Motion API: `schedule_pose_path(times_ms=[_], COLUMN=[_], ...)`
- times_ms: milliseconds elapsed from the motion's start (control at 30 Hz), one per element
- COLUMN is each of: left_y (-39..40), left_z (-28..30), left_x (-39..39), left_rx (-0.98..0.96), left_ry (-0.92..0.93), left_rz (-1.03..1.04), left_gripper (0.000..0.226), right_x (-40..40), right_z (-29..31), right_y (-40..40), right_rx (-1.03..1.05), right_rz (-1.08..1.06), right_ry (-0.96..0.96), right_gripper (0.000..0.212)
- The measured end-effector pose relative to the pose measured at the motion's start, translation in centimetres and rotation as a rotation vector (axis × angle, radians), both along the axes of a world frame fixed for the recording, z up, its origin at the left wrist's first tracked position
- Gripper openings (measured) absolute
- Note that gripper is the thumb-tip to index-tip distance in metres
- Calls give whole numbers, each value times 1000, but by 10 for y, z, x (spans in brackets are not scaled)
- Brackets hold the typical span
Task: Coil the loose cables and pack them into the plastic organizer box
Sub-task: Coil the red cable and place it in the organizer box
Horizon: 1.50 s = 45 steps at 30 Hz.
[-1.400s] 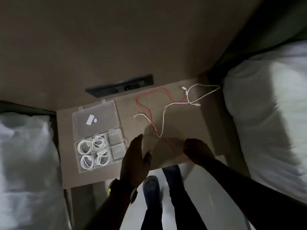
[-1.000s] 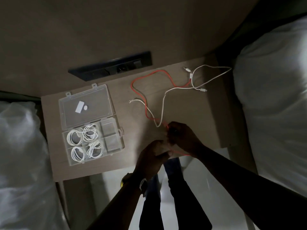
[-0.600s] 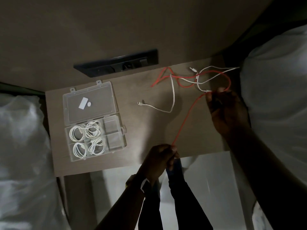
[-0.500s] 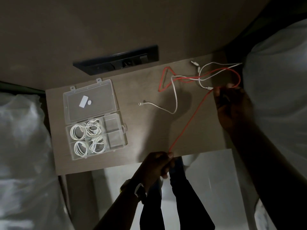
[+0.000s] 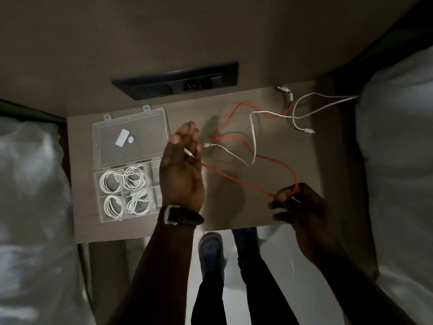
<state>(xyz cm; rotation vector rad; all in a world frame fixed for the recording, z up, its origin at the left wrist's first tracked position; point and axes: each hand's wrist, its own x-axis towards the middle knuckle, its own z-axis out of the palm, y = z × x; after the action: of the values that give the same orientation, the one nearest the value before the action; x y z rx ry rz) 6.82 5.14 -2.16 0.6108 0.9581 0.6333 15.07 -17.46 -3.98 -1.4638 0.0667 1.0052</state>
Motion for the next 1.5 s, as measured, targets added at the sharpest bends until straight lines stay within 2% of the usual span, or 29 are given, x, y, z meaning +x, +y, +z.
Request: schedule_pose_path(times_ms=[67, 100, 167, 233, 300, 367, 433, 500, 567, 600, 633, 667, 700, 767, 800, 833, 900, 933, 1000, 1067, 1133, 1200, 1267, 1300, 1367, 1433, 1500], left_y=[-7, -17, -41, -61, -75, -79, -78, -74, -66, -62, -58, -54, -49, -36, -27, -18, -5, -3, -4, -9, -18, -33, -41, -39, -29, -20, -16], left_z=[-11, -15, -14, -4, 9, 25, 37, 42, 45, 45, 45, 45, 44, 41, 39, 36, 32, 28, 19, 5, -7, -12, -14, -12, -3, 14, 34], left_x=[-3, -6, -15, -23, -26, -22, -15, -9, -5, -3, -1, 1, 2, 2, 1, -1, -5, -6, -7, -9, -11, -12, -9, -7, -6, -5, -3], left_rx=[280, 370, 399, 313, 151, -90, -335, -406, -364, -347, -348, -367, -392, -433, -446, -455, -446, -425, -352, -149, 180, 395, 413, 354, 80, -235, -368], left_ry=[331, 416, 495, 495, 420, 312, 124, -26, -109, -146, -191, -244, -300, -400, -435, -452, -446, -432, -355, -145, 121, 298, 445, 471, 355, 61, -265], left_rz=[-289, -499, -865, -994, -960, -832, -681, -594, -592, -590, -570, -529, -467, -306, -227, -162, -49, 18, 110, 79, -134, -475, -701, -723, -707, -696, -564], left_gripper=[29, 28, 21, 34, 49, 49, 41, 32, 27, 24, 23, 22, 23, 26, 27, 28, 31, 33, 36, 30, 22, 27, 27, 30, 41, 45, 42], right_x=[11, 18, 34, 48, 56, 53, 45, 37, 33, 33, 32, 33, 31, 29, 28, 28, 26, 24, 25, 32, 44, 60, 85, 99, 119, 123, 111], right_z=[20, 27, 33, 31, 22, 12, 2, -2, 2, 3, 1, -2, -1, 3, 5, 4, 1, 1, 1, 7, 20, 30, 38, 42, 48, 49, 43], right_y=[7, 14, 31, 50, 65, 75, 77, 74, 71, 70, 69, 69, 70, 73, 73, 73, 68, 68, 68, 75, 86, 99, 115, 124, 139, 148, 148], right_rx=[111, 167, 238, 211, 85, -87, -317, -462, -290, -168, -54, 63, 157, 254, 253, 237, 203, 167, 58, 5, 29, 55, 15, -13, 3, 99, 131], right_rz=[34, 44, 28, -10, 29, 119, 305, 482, 477, 505, 581, 672, 737, 746, 722, 723, 785, 858, 1111, 1242, 1258, 1256, 1235, 1231, 1187, 1105, 1050], right_ry=[-9, -10, -1, 11, -39, -157, -433, -822, -1049, -1094, -1098, -1023, -828, -300, -158, -85, -58, -120, -498, -808, -970, -1130, -1219, -1246, -1266, -1168, -1090], right_gripper=[13, 14, 9, 7, 11, 19, 29, 29, 18, 25, 42, 57, 61, 42, 31, 26, 25, 23, 25, 28, 24, 16, 9, 12, 17, 20, 24])
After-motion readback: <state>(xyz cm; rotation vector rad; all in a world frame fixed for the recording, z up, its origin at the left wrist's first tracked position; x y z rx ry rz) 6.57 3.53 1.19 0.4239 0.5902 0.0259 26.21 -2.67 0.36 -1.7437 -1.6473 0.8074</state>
